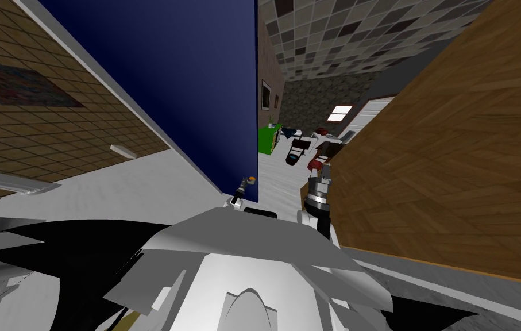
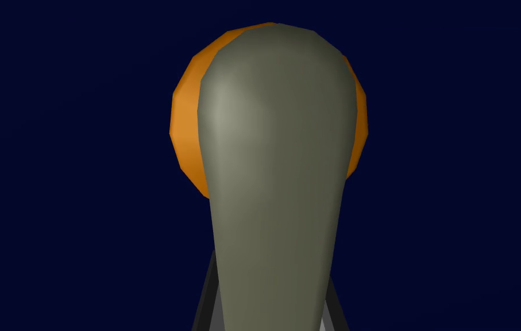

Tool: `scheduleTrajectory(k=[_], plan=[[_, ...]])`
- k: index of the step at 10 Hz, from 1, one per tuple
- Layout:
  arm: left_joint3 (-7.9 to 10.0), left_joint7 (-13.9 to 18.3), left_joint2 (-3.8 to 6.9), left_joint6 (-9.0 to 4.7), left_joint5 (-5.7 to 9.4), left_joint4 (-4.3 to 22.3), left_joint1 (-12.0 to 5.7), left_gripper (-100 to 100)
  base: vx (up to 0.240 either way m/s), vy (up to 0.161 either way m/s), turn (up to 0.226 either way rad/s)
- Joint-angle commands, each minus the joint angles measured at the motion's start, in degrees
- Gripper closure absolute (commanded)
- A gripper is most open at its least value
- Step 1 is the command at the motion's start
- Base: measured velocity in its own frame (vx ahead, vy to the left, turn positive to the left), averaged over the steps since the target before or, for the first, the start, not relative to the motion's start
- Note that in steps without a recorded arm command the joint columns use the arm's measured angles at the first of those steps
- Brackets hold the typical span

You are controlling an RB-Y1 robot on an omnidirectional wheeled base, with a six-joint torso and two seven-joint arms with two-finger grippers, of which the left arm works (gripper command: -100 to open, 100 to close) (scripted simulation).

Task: Push the door open

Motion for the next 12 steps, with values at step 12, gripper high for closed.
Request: scheduleTrajectory(k=[12], plan=[[7.64,-2.9,0.45,-0.12,4.69,1.1,-1.26,100,0.153,-0.097,0.062]])
